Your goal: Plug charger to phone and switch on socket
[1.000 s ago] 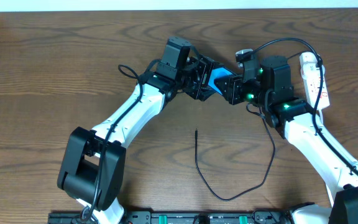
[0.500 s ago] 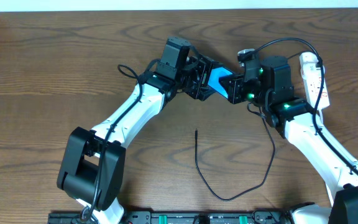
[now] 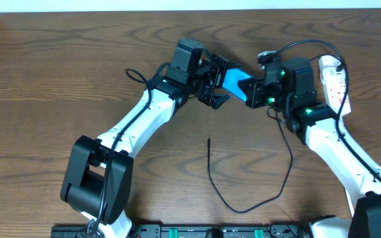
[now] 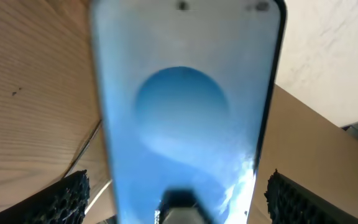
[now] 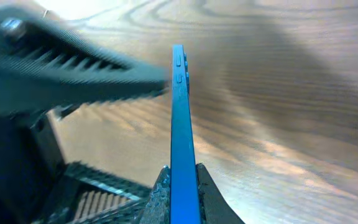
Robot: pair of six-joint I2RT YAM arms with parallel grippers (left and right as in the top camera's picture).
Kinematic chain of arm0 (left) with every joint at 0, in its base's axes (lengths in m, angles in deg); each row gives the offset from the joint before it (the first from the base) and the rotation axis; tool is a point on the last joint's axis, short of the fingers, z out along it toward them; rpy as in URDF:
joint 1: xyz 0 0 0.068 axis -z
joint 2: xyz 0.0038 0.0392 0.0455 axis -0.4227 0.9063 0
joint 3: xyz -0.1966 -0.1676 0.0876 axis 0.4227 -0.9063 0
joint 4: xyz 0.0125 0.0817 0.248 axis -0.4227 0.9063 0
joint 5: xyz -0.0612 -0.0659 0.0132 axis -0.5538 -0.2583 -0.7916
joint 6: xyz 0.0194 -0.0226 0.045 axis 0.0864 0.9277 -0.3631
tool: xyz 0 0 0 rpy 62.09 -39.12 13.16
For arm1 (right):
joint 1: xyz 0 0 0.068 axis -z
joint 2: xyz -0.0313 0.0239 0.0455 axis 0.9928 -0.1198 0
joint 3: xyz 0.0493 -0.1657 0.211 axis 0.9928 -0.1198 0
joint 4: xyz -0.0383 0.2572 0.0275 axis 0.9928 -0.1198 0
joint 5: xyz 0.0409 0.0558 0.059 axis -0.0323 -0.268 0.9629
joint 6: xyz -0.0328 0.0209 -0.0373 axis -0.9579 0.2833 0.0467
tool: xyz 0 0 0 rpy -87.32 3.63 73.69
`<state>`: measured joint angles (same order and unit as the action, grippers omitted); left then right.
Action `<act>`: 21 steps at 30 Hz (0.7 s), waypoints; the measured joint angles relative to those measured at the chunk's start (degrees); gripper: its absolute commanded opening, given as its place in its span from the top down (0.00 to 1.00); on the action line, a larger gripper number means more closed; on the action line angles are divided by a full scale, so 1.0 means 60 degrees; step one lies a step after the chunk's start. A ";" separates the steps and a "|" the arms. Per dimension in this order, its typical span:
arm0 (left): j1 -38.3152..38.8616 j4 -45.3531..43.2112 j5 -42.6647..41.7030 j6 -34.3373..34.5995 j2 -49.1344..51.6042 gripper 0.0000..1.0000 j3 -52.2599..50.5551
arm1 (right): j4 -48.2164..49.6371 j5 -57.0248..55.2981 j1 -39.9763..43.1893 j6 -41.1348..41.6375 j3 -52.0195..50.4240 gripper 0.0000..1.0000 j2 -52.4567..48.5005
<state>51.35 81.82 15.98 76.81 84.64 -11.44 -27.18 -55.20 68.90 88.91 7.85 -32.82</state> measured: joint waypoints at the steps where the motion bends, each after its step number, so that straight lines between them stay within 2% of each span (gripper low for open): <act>1: -0.0011 -0.0004 -0.0036 0.0000 0.0000 0.10 0.0000 | -0.0007 0.0015 0.0087 0.0004 0.0000 0.99 0.0000; 4: -0.0117 -0.0270 -0.0302 0.0000 0.0000 0.10 0.0000 | 0.0004 0.0007 0.0503 0.0175 0.0000 0.99 0.0000; 9: -0.0463 -0.1107 -0.0703 -0.0007 0.0000 0.09 0.0000 | 0.0200 0.0015 0.1362 0.1719 0.0000 0.99 0.0000; 16: -0.0947 -0.1370 -0.0790 -0.0007 0.0000 0.10 0.0000 | 0.0958 0.0597 0.1982 0.5257 0.0000 0.99 0.0000; 19: -0.1198 -0.1435 -0.0790 -0.0007 0.0000 0.10 0.0000 | 0.1592 0.1115 0.1993 0.7286 0.0004 0.99 0.0000; 21: -0.1304 -0.1566 -0.0794 -0.0007 0.0000 0.09 0.0000 | 0.1716 0.1257 0.1978 0.7923 0.0004 0.98 0.0000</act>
<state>43.53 72.42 11.21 76.77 84.64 -11.44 -16.89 -47.66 80.77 136.45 7.88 -32.82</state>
